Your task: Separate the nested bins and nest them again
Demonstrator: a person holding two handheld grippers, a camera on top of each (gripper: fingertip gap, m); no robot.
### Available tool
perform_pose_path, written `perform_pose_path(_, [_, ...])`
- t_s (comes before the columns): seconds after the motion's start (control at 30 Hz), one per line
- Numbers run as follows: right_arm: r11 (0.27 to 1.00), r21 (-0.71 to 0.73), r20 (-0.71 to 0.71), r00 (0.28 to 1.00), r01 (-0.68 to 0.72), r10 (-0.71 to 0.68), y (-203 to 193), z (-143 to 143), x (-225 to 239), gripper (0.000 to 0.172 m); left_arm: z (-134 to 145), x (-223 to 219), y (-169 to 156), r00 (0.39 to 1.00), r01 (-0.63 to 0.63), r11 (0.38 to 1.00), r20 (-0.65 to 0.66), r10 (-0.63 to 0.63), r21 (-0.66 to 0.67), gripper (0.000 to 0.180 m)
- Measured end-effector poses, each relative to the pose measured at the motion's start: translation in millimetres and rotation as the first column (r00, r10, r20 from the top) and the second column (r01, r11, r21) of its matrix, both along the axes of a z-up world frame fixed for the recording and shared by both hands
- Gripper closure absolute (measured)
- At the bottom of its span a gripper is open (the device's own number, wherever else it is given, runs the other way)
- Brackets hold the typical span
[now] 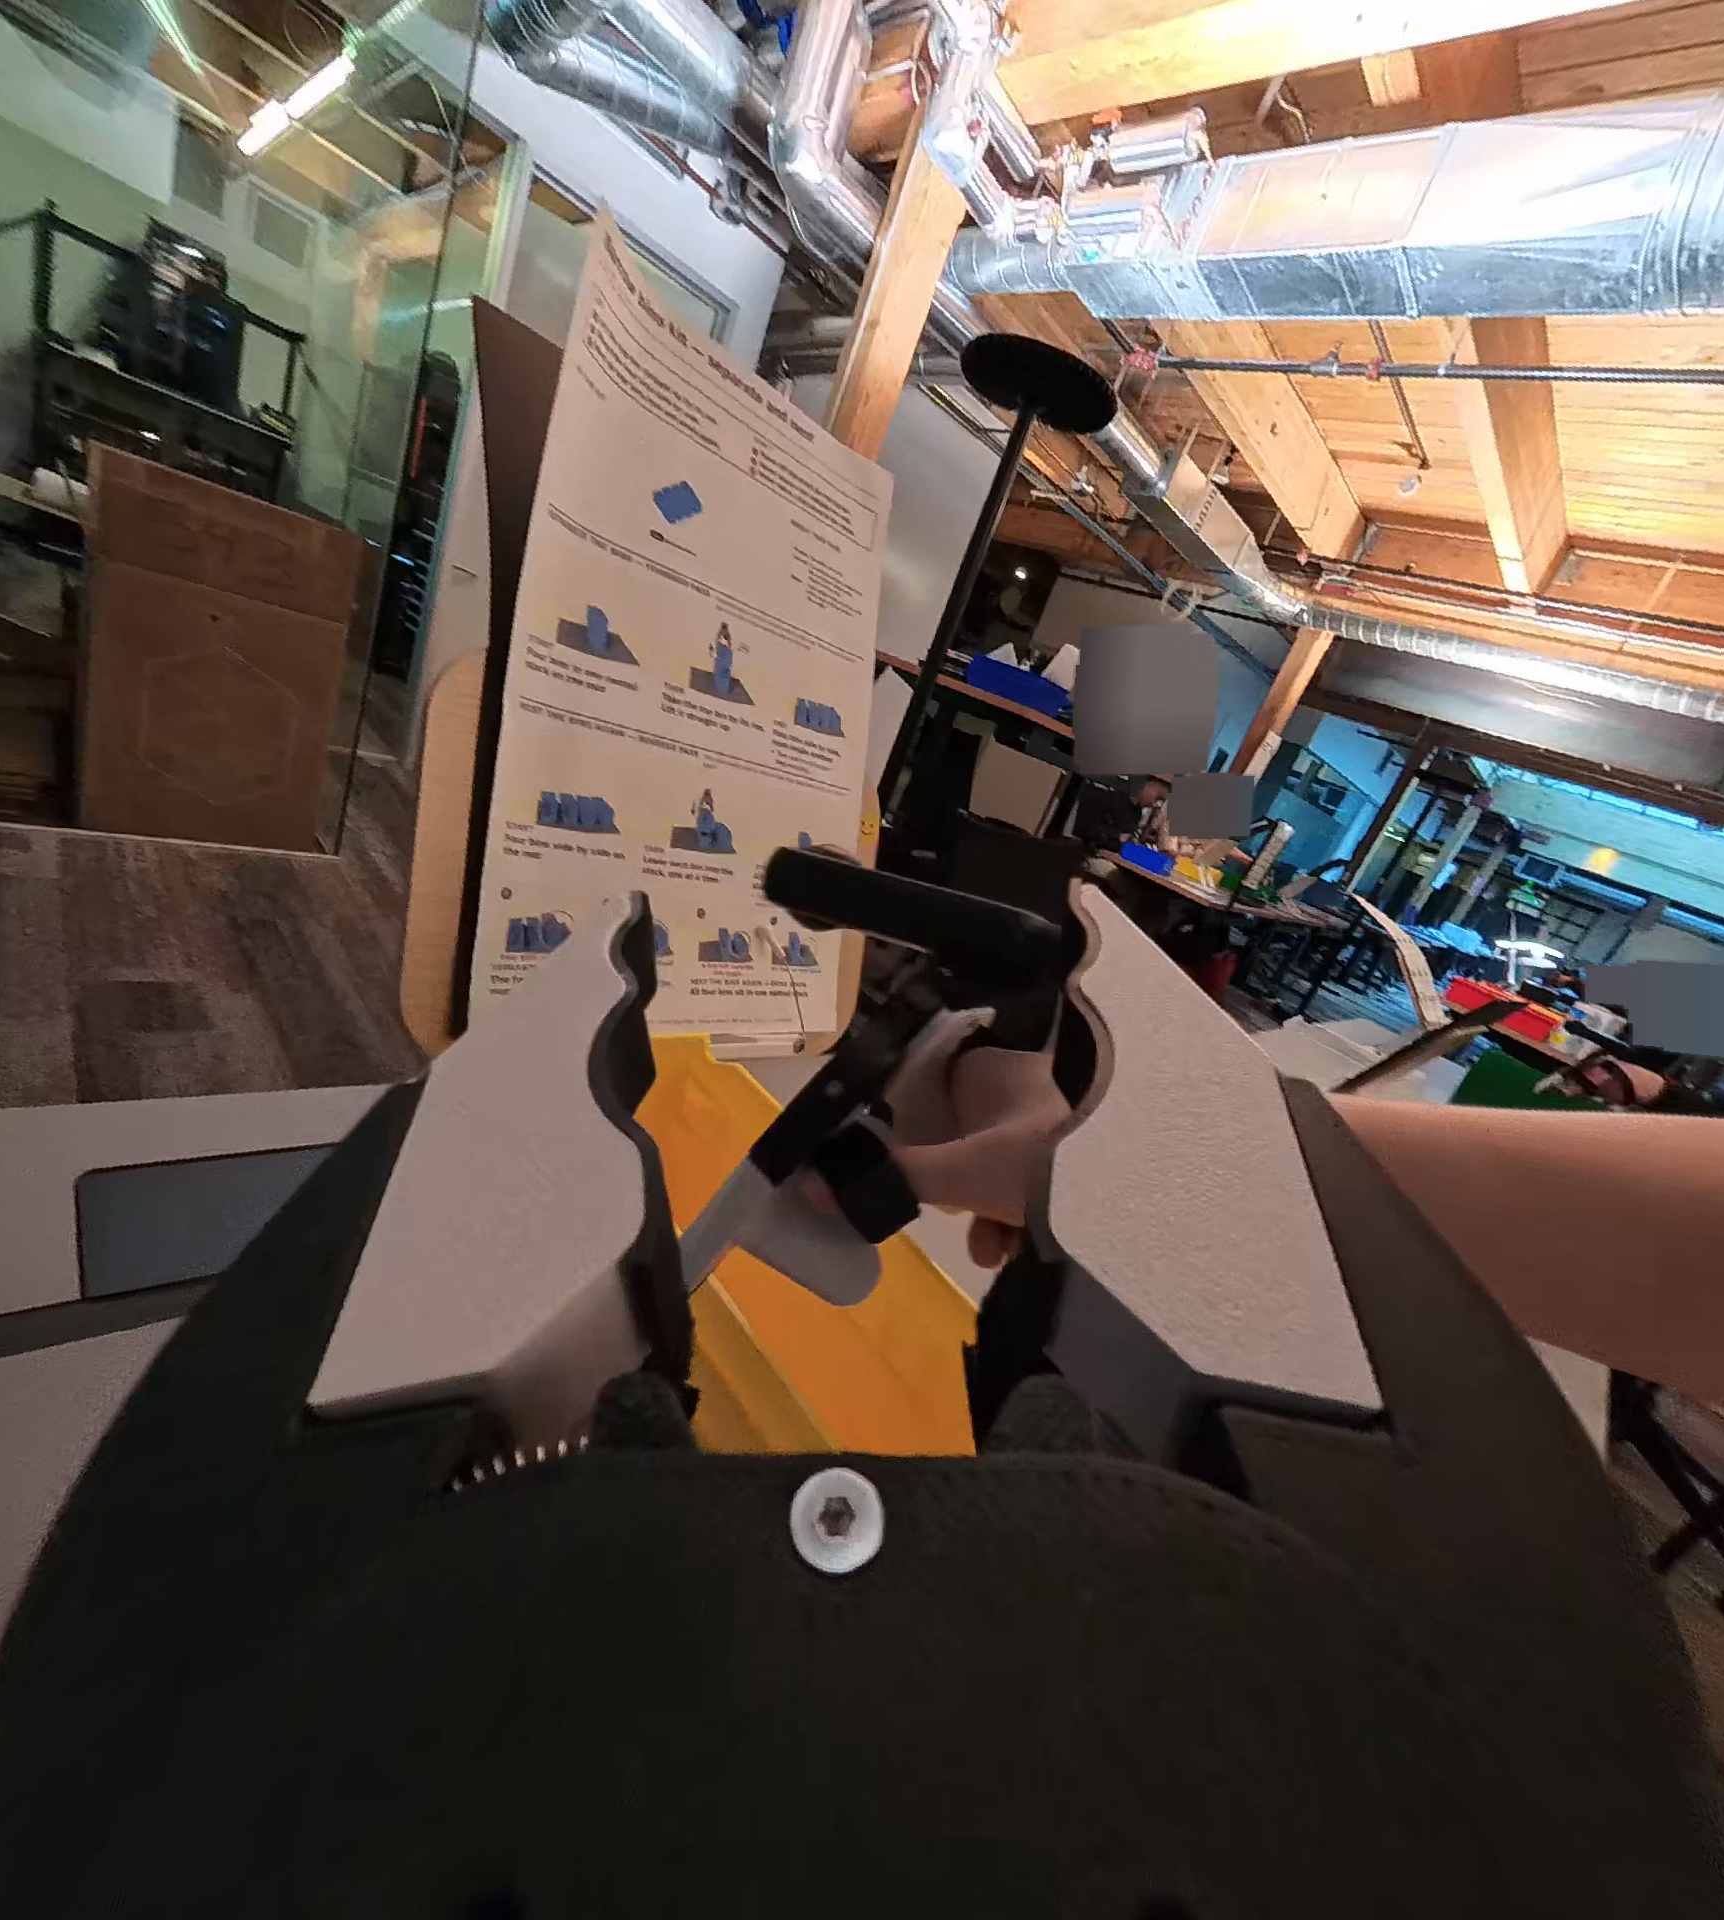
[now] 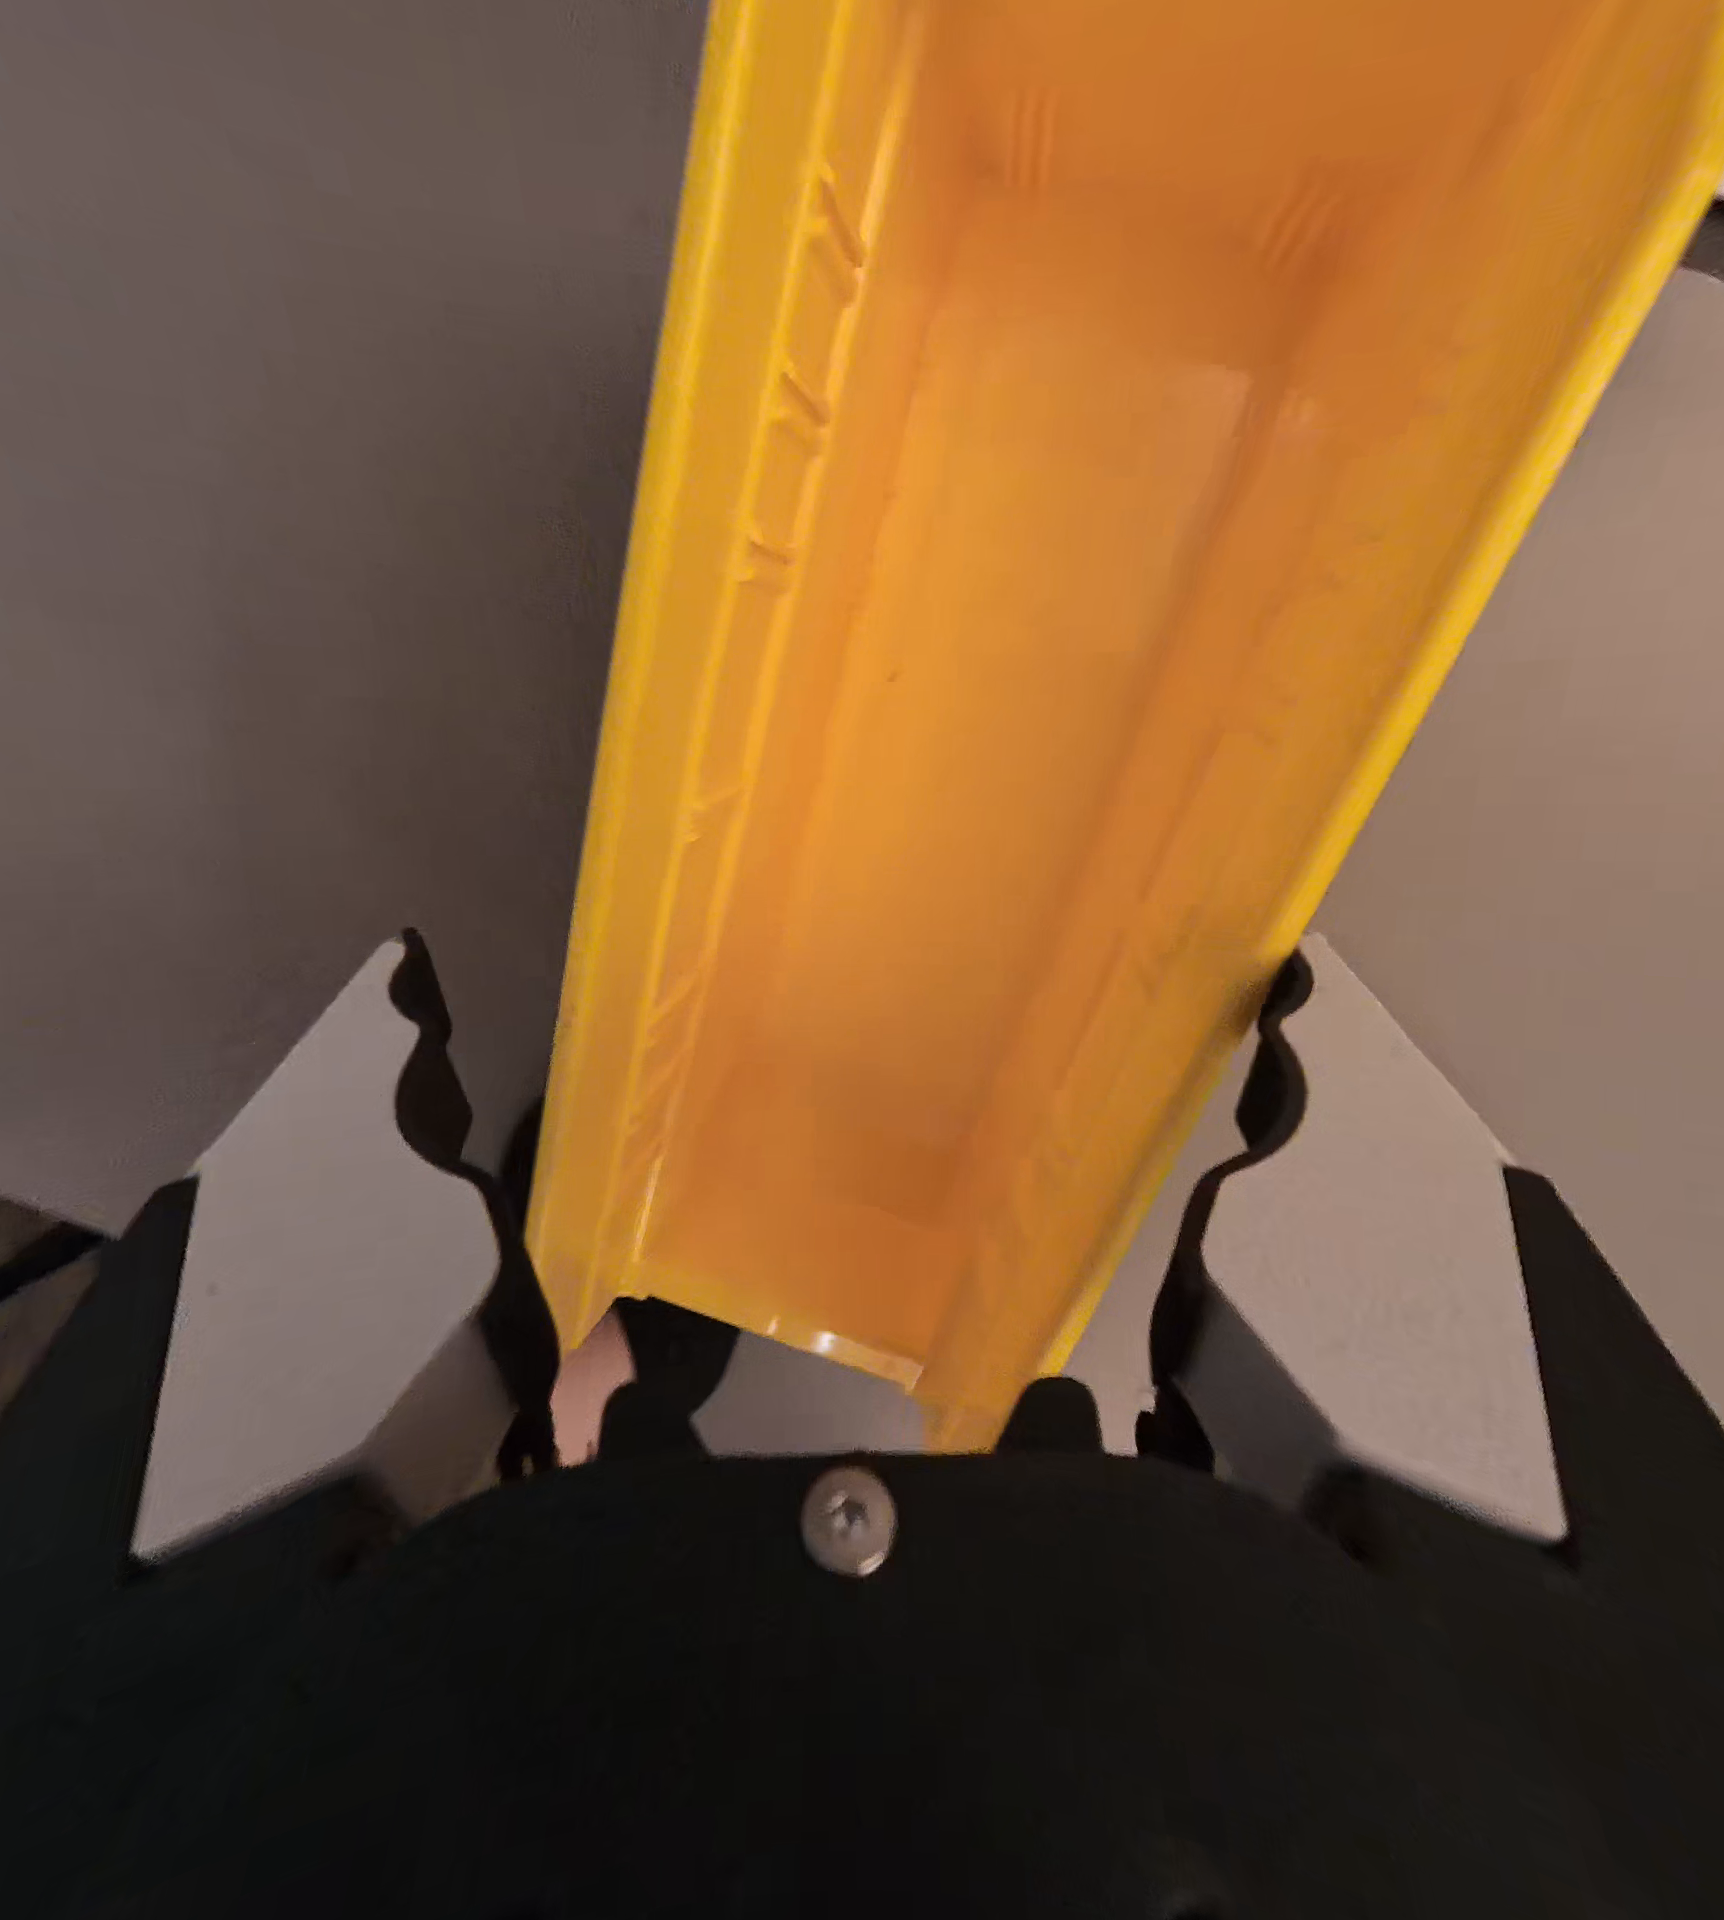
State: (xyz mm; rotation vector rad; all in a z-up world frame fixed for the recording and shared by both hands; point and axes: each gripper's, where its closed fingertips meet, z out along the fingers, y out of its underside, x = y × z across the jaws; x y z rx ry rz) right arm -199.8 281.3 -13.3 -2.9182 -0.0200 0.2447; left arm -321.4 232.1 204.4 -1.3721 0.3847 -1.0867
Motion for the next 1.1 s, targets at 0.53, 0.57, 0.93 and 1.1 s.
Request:
perform_pose_path(0.53, [0.975, -0.186, 0.060, 0.992, 0.120, -0.110, -9, -20, 2, 0.036, -11, 3, -11, 0.991, 0.129, 0.991, -0.030, -0.130, -0.036, 0.106])
perform_pose_path(0.57, [0.976, -0.185, 0.075, 0.992, 0.117, -0.105, -8, -21, 1, 0.033, -10, 1, -11, 0.992, 0.126, 0.991, -0.023, -0.127, -0.032, 0.106])
perform_pose_path(0.93, [0.965, -0.241, 0.296, 0.955, 0.106, -0.031, -16, -16, 16, 0.031, -10, -1, -14, 0.989, 0.145, 0.989, -0.014, -0.145, -0.031, 0.107])
perform_pose_path(1.1, [0.967, -0.222, 0.254, 0.965, 0.128, -0.069, -13, -11, 17, 0.047, -10, -1, -15, 0.989, 0.146, 0.989, -0.015, -0.147, -0.032, 0.108])
